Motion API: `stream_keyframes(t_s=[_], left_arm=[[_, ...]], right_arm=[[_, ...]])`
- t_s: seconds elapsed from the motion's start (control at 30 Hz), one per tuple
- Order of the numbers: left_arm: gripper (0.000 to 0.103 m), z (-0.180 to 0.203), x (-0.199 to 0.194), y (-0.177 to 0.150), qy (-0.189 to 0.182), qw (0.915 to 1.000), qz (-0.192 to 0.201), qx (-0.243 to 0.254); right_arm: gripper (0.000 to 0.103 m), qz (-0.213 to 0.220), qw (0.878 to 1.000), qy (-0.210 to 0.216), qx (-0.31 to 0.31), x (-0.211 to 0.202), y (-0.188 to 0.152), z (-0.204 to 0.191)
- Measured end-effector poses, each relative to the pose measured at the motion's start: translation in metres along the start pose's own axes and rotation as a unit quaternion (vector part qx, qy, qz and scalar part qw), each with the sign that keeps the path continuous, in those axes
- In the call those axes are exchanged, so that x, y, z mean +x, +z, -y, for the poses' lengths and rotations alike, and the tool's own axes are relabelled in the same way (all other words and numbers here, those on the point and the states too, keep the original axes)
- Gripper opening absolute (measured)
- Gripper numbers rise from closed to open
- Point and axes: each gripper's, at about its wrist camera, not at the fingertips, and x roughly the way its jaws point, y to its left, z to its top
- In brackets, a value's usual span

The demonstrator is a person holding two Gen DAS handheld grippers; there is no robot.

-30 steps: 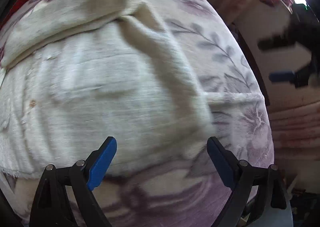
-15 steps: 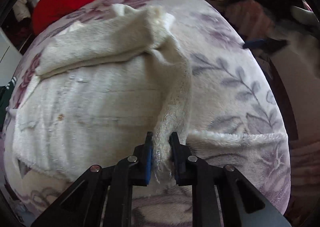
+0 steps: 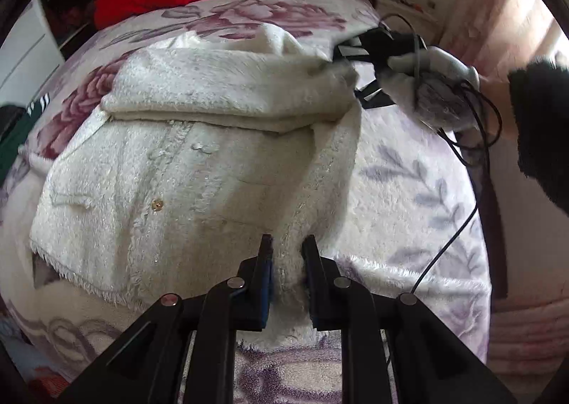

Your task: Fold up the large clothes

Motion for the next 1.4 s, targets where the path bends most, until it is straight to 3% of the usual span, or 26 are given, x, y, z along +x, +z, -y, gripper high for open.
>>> stream_keyframes(t_s=[0.03,0.1,0.27,0.4,0.53,0.67,0.77,0.87,0.93,1.0,1.03,1.07,1.13,1.2,1.27,1.4], left_arm=[[0.013,-0.006,-0.003,0.001,-0.005,0.9999,0.004,-0.01],[0.013,-0.025,-0.01,0.006,-0.018,0.999,0.009,-0.039],[0.013,-0.097,-0.04,0.023,-0.049,0.991,0.027,-0.122],[0.013,-0.18,-0.067,0.035,-0.075,0.9768,0.036,-0.197],[0.013,-0.259,-0.078,0.036,-0.075,0.9634,0.043,-0.254],[0.013,-0.341,-0.066,0.024,-0.079,0.9414,0.035,-0.326],[0.013,-0.385,-0.042,0.011,-0.071,0.9329,0.023,-0.352],[0.014,-0.415,-0.005,-0.008,-0.082,0.9221,-0.016,-0.378],[0.019,-0.425,0.014,-0.016,-0.1,0.9189,-0.051,-0.378],[0.028,-0.437,0.014,-0.024,-0.132,0.905,-0.062,-0.4],[0.032,-0.441,0.01,-0.026,-0.139,0.9008,-0.065,-0.406],[0.038,-0.446,0.006,-0.026,-0.132,0.9007,-0.075,-0.407],[0.039,-0.455,-0.004,-0.018,-0.145,0.9001,-0.076,-0.404],[0.042,-0.462,-0.012,0.004,-0.145,0.9089,-0.073,-0.384],[0.051,-0.463,-0.012,0.035,-0.147,0.9205,-0.064,-0.356],[0.053,-0.442,0.01,0.138,-0.17,0.9455,-0.033,-0.276]], right_arm=[[0.031,-0.012,1.0,-0.004,-0.005,0.002,-0.001,-0.009],[0.027,-0.003,0.999,-0.037,-0.016,-0.001,-0.005,-0.03],[0.024,0.012,0.993,-0.117,-0.032,-0.009,-0.016,-0.122],[0.023,0.016,0.983,-0.183,-0.029,0.012,-0.028,-0.219],[0.023,0.015,0.971,-0.234,-0.035,0.073,-0.035,-0.299],[0.023,0.011,0.96,-0.28,-0.024,0.169,-0.039,-0.356],[0.023,0.012,0.949,-0.315,-0.015,0.234,-0.04,-0.371],[0.023,0.018,0.931,-0.363,-0.013,0.287,-0.043,-0.373],[0.036,0.002,0.925,-0.379,-0.021,0.309,-0.042,-0.375],[0.076,-0.016,0.939,-0.344,-0.029,0.313,-0.043,-0.38],[0.081,-0.028,0.949,-0.313,-0.038,0.309,-0.044,-0.385],[0.083,-0.034,0.956,-0.287,-0.042,0.301,-0.046,-0.388],[0.083,-0.047,0.974,-0.216,-0.044,0.272,-0.05,-0.389],[0.083,-0.03,0.984,-0.17,-0.041,0.233,-0.056,-0.383],[0.083,0.006,0.986,-0.162,-0.038,0.192,-0.06,-0.372],[0.083,0.082,0.979,-0.184,-0.032,0.121,-0.062,-0.329]])
